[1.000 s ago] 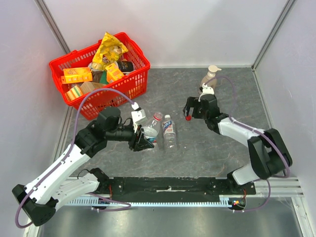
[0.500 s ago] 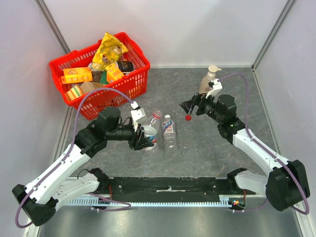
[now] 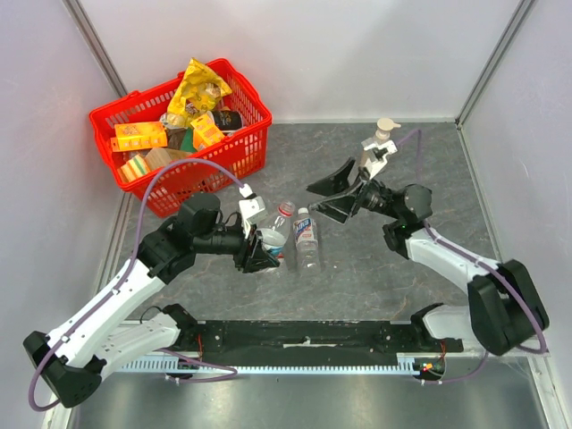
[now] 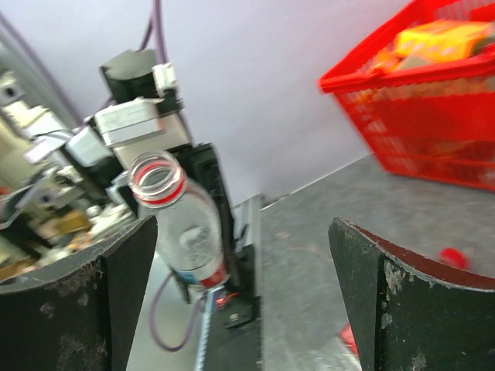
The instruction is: Unscrew the bottle caps
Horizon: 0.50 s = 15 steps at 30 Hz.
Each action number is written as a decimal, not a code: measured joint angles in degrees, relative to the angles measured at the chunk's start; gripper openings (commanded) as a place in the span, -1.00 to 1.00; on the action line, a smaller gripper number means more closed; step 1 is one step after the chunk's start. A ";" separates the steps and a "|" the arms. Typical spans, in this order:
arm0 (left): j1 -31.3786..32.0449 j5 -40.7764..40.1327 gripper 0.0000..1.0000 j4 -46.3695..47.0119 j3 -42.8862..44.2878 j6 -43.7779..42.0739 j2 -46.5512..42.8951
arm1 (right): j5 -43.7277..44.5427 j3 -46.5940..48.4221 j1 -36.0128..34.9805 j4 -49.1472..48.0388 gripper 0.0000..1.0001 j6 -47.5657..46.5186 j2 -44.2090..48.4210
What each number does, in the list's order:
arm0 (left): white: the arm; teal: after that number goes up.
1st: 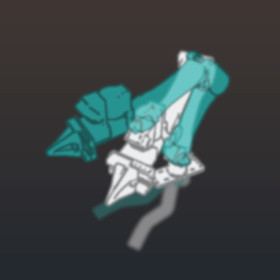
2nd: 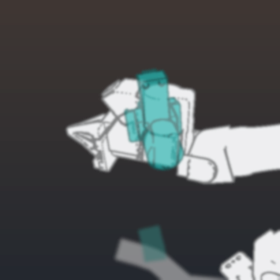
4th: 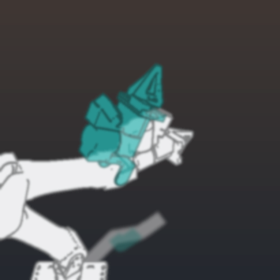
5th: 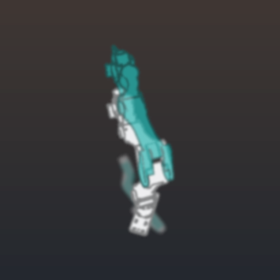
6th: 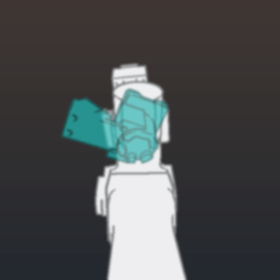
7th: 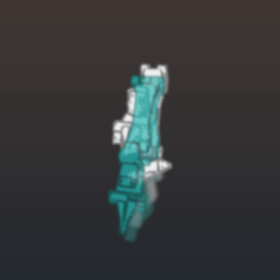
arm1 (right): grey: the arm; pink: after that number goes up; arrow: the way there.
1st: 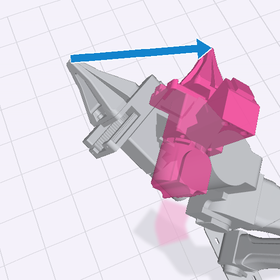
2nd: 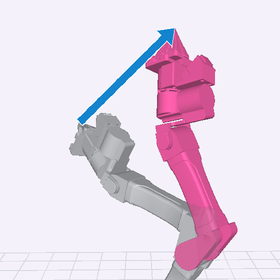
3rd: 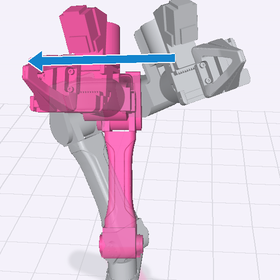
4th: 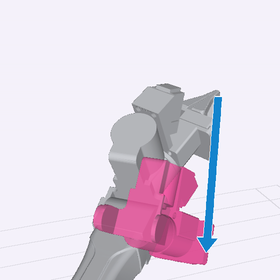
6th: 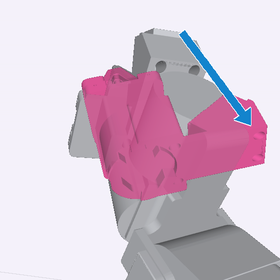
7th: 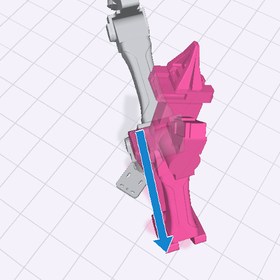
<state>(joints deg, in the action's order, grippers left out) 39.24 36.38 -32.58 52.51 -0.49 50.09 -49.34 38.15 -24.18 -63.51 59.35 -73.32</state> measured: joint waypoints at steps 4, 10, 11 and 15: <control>0.00 0.28 -0.95 0.04 0.00 0.00 0.07 | -2.45 0.74 -5.05 -6.29 0.97 7.72 -4.85; 0.00 0.85 -0.95 0.15 0.00 0.00 0.07 | -3.34 3.19 -10.27 -8.33 0.91 11.78 -7.28; 0.00 1.09 -0.95 0.17 0.00 -0.02 0.07 | -3.32 3.85 -10.69 -8.90 0.88 12.07 -7.28; 0.00 1.31 -0.95 0.20 -0.07 0.00 0.07 | -2.89 5.77 -12.24 -9.90 0.72 12.31 -7.30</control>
<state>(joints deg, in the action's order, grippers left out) 39.24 37.69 -32.38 52.45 -0.49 50.15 -52.23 43.92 -36.42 -73.41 71.66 -80.62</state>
